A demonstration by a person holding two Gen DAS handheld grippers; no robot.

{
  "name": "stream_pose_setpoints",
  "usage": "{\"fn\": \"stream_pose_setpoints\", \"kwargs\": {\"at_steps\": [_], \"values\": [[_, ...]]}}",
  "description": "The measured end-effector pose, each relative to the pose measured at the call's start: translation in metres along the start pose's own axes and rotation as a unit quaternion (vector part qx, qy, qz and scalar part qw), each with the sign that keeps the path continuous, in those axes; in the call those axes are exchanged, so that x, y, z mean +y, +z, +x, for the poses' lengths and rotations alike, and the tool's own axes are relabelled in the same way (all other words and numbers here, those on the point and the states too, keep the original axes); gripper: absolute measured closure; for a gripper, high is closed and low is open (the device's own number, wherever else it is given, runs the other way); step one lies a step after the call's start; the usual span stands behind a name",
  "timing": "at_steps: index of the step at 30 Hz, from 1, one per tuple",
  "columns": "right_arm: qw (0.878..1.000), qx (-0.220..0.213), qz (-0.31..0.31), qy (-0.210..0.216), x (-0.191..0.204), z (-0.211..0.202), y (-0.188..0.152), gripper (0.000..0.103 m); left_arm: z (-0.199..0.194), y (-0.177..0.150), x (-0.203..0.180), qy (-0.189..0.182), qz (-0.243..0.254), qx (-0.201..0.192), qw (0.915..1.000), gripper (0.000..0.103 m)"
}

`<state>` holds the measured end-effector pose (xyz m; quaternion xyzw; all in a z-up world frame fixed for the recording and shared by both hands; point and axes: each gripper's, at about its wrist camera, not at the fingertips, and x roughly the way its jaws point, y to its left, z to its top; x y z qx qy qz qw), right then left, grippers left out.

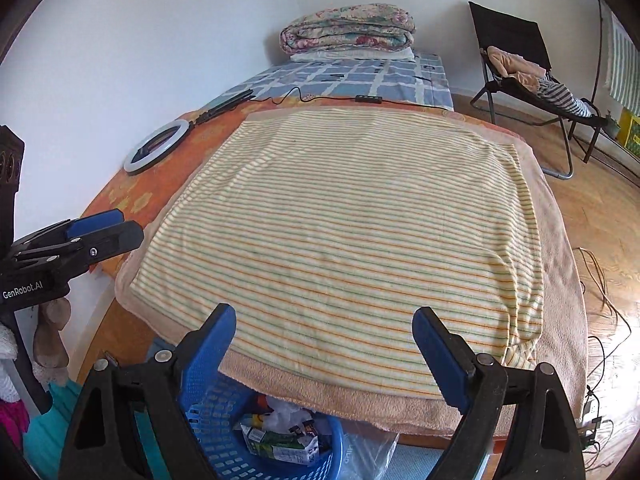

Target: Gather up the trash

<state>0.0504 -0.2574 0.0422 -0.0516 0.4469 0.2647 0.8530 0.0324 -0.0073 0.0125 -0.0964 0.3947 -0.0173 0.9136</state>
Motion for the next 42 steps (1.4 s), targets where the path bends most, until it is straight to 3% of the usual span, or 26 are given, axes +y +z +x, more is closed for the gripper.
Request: {"fn": "stream_pose_setpoints", "kwargs": {"at_steps": [15, 17, 18, 24, 32, 42], "values": [[0.998, -0.048, 0.042, 0.016, -0.031, 0.019, 0.039, 0.011, 0.021, 0.028, 0.000, 0.001, -0.001, -0.024, 0.9997, 0.018], [0.997, -0.056, 0.051, 0.018, -0.034, 0.016, 0.041, 0.007, 0.019, 0.029, -0.002, -0.003, -0.006, -0.031, 0.9995, 0.015], [0.996, -0.062, 0.057, 0.019, -0.036, 0.015, 0.042, 0.000, 0.018, 0.030, -0.004, -0.005, -0.004, -0.035, 0.9994, 0.014], [0.994, -0.085, 0.069, 0.020, -0.040, 0.007, 0.044, 0.000, 0.012, 0.031, -0.016, 0.005, 0.021, -0.055, 0.9983, 0.011], [0.993, -0.088, 0.083, 0.009, -0.046, 0.009, 0.044, 0.000, 0.014, 0.030, -0.006, -0.004, -0.019, -0.043, 0.9989, 0.004], [0.993, -0.097, 0.065, -0.014, -0.039, 0.008, 0.042, 0.000, 0.020, 0.023, -0.005, 0.029, -0.007, -0.035, 0.9989, 0.001]]}}
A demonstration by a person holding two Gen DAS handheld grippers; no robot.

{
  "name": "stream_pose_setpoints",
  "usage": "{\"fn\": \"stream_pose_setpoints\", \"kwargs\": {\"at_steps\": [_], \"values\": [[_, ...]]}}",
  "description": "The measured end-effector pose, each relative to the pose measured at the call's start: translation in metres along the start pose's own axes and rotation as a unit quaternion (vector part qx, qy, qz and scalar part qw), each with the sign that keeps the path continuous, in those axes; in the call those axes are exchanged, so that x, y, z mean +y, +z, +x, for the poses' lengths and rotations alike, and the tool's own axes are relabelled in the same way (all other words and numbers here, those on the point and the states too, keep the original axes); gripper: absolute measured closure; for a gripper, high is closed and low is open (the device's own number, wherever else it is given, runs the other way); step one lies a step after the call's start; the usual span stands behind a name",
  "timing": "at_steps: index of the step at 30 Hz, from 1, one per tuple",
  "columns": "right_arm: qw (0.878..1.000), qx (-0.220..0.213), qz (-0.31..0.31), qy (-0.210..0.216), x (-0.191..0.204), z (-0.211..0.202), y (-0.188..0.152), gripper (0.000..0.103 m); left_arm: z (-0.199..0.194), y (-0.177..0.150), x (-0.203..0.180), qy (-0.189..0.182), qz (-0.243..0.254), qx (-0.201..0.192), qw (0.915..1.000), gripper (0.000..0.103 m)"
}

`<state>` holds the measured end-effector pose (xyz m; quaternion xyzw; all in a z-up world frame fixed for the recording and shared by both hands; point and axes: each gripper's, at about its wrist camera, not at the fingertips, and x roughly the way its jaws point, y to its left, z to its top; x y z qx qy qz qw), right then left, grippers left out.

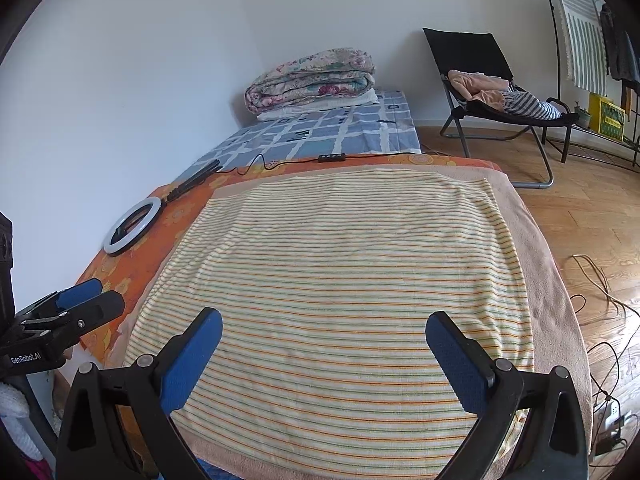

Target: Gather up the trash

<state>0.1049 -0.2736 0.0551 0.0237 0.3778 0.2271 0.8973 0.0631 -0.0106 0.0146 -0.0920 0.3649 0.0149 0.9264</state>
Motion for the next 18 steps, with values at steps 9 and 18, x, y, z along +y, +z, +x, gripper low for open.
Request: {"fn": "stream_pose_setpoints", "kwargs": {"at_steps": [9, 18], "values": [[1.000, 0.001, -0.009, -0.005, 0.0047, 0.0017, -0.0031, 0.000, 0.0028, -0.0046, -0.0040, 0.011, 0.014, 0.006, 0.9998, 0.001], [1.000, 0.002, -0.006, -0.004, 0.0045, 0.0016, -0.0051, 0.000, 0.0033, -0.0055, -0.0039, 0.013, 0.016, 0.006, 0.9998, 0.001]]}}
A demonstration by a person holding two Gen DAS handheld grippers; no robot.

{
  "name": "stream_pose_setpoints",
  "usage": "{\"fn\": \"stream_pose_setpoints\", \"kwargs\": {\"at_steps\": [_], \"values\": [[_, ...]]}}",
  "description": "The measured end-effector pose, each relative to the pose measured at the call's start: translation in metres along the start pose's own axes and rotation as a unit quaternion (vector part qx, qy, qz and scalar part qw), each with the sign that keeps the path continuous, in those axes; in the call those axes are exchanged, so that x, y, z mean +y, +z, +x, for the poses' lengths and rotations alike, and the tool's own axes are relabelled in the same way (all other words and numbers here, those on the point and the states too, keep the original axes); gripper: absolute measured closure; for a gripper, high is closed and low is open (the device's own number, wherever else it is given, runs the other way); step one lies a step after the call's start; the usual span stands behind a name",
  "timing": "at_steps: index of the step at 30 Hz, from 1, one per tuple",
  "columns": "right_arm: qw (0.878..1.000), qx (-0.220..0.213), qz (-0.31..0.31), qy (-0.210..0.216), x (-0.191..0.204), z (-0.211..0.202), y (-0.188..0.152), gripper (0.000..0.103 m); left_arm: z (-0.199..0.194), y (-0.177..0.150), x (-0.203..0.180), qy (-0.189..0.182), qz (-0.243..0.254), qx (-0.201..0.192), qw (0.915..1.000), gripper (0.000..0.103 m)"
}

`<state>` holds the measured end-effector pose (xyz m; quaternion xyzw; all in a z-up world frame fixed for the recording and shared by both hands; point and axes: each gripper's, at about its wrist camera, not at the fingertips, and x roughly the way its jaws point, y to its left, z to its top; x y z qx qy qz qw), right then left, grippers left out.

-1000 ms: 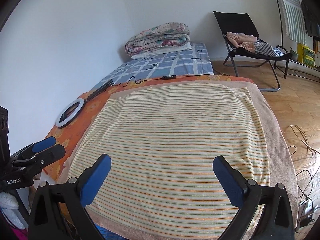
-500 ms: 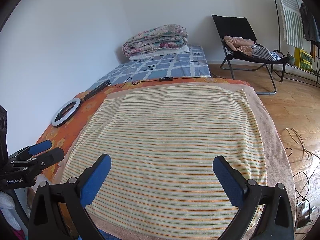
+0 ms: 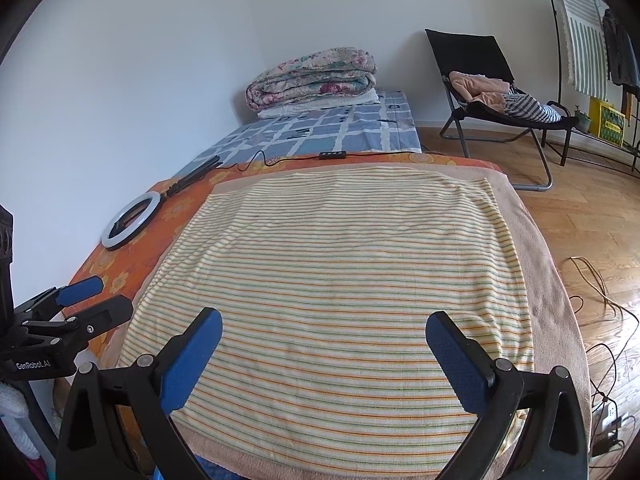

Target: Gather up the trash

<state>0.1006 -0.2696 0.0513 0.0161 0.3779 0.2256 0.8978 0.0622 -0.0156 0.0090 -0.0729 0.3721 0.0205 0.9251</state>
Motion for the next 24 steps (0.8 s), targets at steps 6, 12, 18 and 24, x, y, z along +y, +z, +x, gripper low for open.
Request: {"fn": "stream_pose_setpoints", "kwargs": {"at_steps": [6, 12, 18, 24], "values": [[1.000, 0.001, 0.001, 0.002, -0.0015, -0.0002, -0.0002, 0.000, 0.0002, -0.0008, 0.0000, 0.001, 0.000, 0.000, 1.0000, 0.000], [1.000, 0.003, 0.003, 0.003, -0.0033, -0.0005, -0.0006, 0.000, 0.0002, -0.0007, -0.0004, 0.001, 0.000, 0.000, 1.0000, 0.000], [1.000, 0.004, 0.003, 0.002, -0.0038, -0.0005, -0.0005, 0.000, 0.0003, -0.0006, -0.0004, 0.002, 0.001, 0.001, 1.0000, 0.000], [1.000, 0.006, 0.006, 0.004, -0.0037, 0.0002, -0.0002, 0.000, 0.0003, -0.0002, -0.0007, 0.002, 0.001, 0.000, 1.0000, 0.000]]}}
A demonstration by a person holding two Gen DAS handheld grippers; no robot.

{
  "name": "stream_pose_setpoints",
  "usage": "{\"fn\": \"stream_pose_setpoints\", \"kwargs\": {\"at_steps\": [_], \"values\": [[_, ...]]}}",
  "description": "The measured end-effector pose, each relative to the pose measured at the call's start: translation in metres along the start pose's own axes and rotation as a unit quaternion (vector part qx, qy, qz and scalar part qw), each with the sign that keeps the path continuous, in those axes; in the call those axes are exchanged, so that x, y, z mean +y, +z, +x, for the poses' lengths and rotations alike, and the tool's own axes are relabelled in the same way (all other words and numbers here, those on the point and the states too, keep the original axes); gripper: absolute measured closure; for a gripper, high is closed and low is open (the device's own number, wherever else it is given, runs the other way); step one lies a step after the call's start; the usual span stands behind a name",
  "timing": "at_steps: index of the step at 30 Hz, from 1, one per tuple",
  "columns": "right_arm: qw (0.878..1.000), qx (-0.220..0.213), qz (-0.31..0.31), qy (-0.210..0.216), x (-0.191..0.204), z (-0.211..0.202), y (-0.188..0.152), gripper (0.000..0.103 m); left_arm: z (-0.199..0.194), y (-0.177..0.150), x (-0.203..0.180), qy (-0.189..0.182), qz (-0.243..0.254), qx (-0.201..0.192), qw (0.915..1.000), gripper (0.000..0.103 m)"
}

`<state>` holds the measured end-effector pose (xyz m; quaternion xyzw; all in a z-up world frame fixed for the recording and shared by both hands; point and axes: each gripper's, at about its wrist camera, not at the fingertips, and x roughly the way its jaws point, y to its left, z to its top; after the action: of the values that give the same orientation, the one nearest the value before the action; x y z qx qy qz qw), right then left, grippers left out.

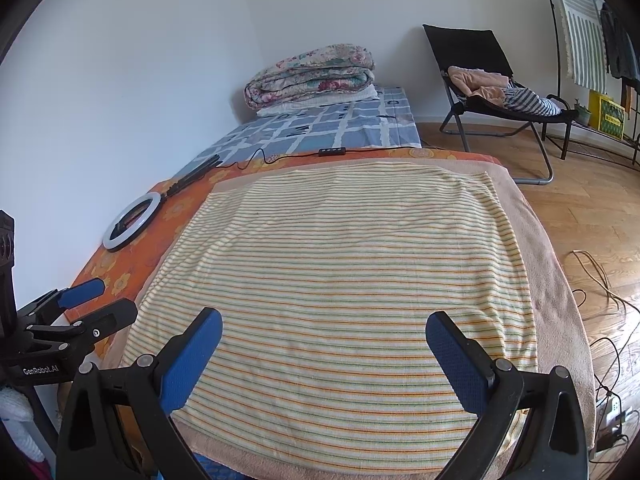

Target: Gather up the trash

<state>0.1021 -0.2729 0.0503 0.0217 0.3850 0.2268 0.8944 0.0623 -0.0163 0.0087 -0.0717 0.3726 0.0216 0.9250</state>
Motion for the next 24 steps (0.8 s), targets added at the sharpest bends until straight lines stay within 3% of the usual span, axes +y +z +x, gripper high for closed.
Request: {"fn": "stream_pose_setpoints", "kwargs": {"at_steps": [24], "values": [[1.000, 0.010, 0.000, 0.002, 0.007, 0.005, -0.004, 0.000, -0.001, -0.005, 0.009, -0.002, -0.001, 0.008, 1.0000, 0.000]]}}
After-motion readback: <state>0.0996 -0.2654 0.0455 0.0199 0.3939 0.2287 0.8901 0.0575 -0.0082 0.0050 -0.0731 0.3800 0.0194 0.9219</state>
